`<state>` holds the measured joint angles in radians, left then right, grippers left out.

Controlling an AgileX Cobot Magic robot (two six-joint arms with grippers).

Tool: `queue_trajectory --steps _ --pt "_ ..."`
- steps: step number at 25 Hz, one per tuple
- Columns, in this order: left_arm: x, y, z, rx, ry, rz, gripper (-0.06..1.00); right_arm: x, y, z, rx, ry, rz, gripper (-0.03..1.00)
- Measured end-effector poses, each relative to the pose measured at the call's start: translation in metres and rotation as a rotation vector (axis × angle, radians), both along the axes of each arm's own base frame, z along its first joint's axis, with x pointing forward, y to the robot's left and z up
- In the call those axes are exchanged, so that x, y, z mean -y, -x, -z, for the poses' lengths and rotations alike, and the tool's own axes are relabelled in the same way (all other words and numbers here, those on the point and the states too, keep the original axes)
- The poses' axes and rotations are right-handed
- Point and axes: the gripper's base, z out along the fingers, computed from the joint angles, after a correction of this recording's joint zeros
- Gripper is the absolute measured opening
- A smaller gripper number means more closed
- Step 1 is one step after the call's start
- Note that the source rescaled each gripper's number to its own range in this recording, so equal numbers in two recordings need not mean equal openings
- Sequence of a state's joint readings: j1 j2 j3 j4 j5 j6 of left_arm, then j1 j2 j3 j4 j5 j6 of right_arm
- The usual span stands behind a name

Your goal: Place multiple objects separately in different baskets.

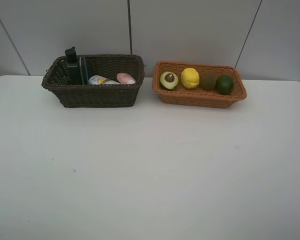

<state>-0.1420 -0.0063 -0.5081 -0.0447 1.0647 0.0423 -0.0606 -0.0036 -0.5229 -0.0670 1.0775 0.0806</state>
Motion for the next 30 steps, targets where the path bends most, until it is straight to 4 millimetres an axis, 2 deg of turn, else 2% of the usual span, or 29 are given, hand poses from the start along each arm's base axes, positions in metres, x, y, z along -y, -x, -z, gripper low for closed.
queue_trajectory --steps 30 --pt "0.0001 0.0 0.0 0.0 0.001 0.0 1.0 -0.0001 0.0 -0.0001 0.0 0.002 -0.002 1.0"
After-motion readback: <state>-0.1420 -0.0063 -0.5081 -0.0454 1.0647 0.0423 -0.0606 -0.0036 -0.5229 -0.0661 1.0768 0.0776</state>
